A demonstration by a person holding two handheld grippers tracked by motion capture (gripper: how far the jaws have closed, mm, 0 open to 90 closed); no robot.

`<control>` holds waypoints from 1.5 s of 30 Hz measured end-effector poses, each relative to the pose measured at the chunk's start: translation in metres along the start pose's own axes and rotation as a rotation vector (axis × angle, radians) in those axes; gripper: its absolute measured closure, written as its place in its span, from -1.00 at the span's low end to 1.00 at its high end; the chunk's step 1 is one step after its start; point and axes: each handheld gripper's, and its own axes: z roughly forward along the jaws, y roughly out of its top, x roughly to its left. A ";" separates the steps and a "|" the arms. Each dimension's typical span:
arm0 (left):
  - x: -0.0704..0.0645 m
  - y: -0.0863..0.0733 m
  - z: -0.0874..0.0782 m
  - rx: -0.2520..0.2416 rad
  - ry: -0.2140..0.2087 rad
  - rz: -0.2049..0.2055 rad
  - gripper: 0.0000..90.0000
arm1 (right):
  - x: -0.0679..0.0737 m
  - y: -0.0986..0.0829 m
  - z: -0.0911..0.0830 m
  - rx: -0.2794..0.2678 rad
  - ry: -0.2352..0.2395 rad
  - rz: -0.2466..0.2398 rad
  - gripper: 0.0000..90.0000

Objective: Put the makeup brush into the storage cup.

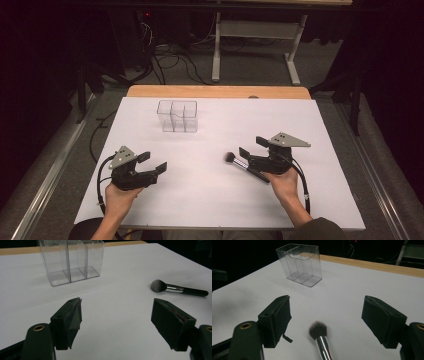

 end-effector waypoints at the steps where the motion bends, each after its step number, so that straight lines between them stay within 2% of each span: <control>1: -0.001 0.000 0.001 0.007 -0.001 0.005 -0.45 | 0.001 0.001 0.001 0.002 0.001 -0.002 -0.45; 15: -0.001 0.000 0.001 0.010 -0.005 0.008 -0.45 | 0.005 0.007 0.017 0.000 0.005 0.001 -0.48; 18: 0.000 0.000 0.000 0.004 -0.003 0.003 -0.45 | 0.006 0.011 0.020 -0.007 0.020 0.013 -0.47; 31: 0.000 0.000 0.001 0.008 -0.004 0.004 -0.45 | 0.006 0.016 0.028 0.001 0.019 0.043 -0.54; 33: -0.001 0.000 0.002 0.015 -0.005 0.010 -0.45 | 0.005 0.017 0.028 0.016 0.022 0.058 -0.55; 36: 0.000 0.000 0.000 0.011 0.000 0.007 -0.45 | 0.005 0.018 0.027 0.036 0.014 0.054 -0.55; 42: 0.000 0.000 0.002 0.015 0.002 0.006 -0.45 | 0.005 0.021 0.026 0.104 -0.003 0.027 -0.51; 45: -0.001 0.000 0.001 0.016 0.002 0.010 -0.45 | 0.004 0.022 0.025 0.116 -0.003 0.008 -0.49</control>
